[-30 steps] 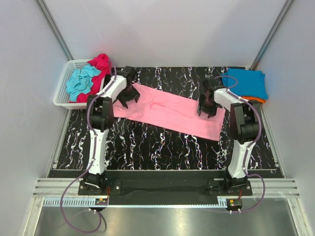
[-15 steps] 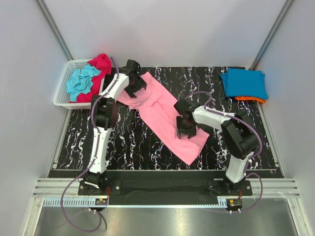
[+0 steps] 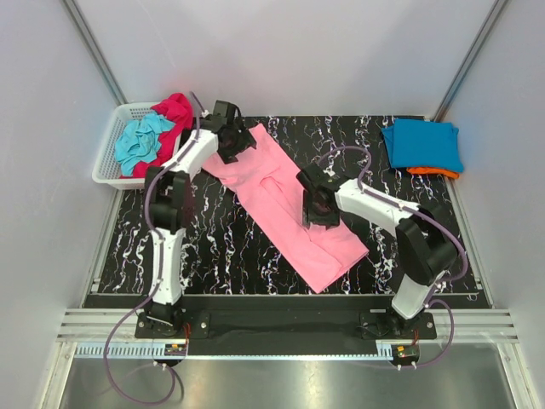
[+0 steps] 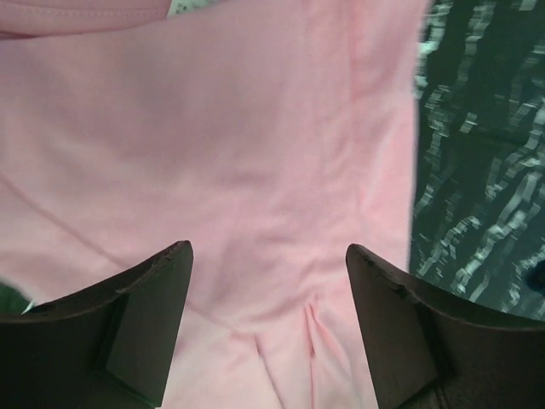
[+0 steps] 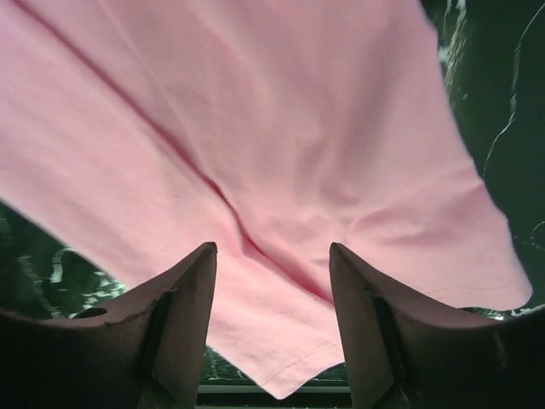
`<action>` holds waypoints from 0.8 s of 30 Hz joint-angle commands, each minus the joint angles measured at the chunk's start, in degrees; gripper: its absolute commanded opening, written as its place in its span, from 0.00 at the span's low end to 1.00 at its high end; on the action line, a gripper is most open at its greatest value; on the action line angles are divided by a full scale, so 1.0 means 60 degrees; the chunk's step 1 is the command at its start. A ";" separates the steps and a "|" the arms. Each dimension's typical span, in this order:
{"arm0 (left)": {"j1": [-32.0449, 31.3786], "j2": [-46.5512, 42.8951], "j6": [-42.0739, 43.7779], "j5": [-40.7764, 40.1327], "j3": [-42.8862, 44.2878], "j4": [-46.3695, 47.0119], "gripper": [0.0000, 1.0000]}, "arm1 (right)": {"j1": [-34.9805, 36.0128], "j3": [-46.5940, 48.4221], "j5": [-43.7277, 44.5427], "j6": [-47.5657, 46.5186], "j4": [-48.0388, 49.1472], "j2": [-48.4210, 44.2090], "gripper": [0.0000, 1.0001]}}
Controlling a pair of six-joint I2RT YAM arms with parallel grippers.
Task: Fold and stack the t-shirts
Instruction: Fold the tshirt
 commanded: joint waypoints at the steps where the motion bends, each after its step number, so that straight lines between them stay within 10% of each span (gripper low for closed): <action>1: -0.0110 -0.2148 0.0587 -0.0014 -0.0615 0.0899 0.78 | -0.0031 0.0971 0.0739 -0.0241 -0.0235 -0.0755 0.64; 8: -0.0329 -0.4446 0.0382 -0.0147 -0.3440 0.0796 0.79 | -0.0892 0.2888 -0.0282 -0.1778 0.0728 0.0678 0.70; 15: -0.1325 -0.5944 0.0264 0.1286 -0.6707 0.1146 0.79 | -0.2110 0.6183 -0.5798 -0.3229 0.2211 0.3753 0.65; 24: -0.2028 -0.6868 -0.0512 0.3735 -0.9023 0.4014 0.79 | -0.2331 0.9715 -0.9173 -0.3260 0.2284 0.6757 0.55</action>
